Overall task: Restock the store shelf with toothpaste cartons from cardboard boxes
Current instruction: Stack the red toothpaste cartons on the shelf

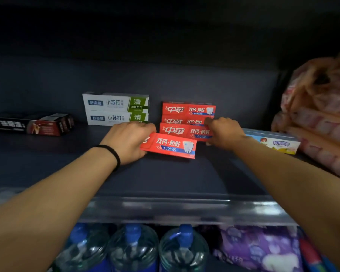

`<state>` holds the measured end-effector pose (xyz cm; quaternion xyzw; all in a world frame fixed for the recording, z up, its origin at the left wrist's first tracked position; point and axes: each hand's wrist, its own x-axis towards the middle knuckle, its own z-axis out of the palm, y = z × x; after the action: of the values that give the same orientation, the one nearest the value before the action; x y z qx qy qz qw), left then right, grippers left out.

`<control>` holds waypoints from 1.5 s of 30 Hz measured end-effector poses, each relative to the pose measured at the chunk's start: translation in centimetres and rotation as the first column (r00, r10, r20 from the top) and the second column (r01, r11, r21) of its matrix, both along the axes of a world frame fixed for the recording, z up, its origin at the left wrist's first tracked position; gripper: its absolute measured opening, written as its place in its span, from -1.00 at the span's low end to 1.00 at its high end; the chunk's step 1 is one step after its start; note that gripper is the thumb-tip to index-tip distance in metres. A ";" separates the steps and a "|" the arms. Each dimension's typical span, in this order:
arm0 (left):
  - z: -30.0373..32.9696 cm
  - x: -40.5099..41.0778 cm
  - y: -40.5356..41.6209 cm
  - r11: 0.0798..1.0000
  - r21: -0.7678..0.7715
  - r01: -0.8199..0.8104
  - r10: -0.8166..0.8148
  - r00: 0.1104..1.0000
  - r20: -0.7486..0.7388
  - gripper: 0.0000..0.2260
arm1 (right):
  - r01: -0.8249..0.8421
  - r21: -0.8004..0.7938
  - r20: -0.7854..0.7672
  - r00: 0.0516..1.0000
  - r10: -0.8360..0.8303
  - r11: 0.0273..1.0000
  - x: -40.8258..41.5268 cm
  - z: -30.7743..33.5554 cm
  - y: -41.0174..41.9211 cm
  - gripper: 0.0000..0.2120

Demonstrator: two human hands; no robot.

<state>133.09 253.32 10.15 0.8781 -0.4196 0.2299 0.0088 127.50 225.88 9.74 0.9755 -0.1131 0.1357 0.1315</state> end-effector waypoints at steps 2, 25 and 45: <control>-0.4 0.8 -0.4 1.000 0.003 -0.007 0.007 1.000 -0.007 -0.68 | -0.022 0.005 -0.017 1.000 0.022 1.000 1.2 -0.3 -0.2 -0.40; -1.8 5.4 -1.7 0.998 -0.020 -0.063 0.062 0.996 -0.058 -0.60 | -0.072 -0.098 0.031 0.997 0.075 0.993 7.4 -0.7 -2.9 -0.51; 0.2 -0.8 -1.1 0.995 -0.092 0.032 -0.015 0.984 0.180 -0.61 | -0.253 0.526 -0.128 0.920 0.370 0.812 -2.3 4.6 0.9 -0.53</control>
<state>132.32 252.26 10.31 0.8474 -0.4177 0.3275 0.0153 125.21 226.77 14.32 0.9899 0.0336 0.0108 -0.1376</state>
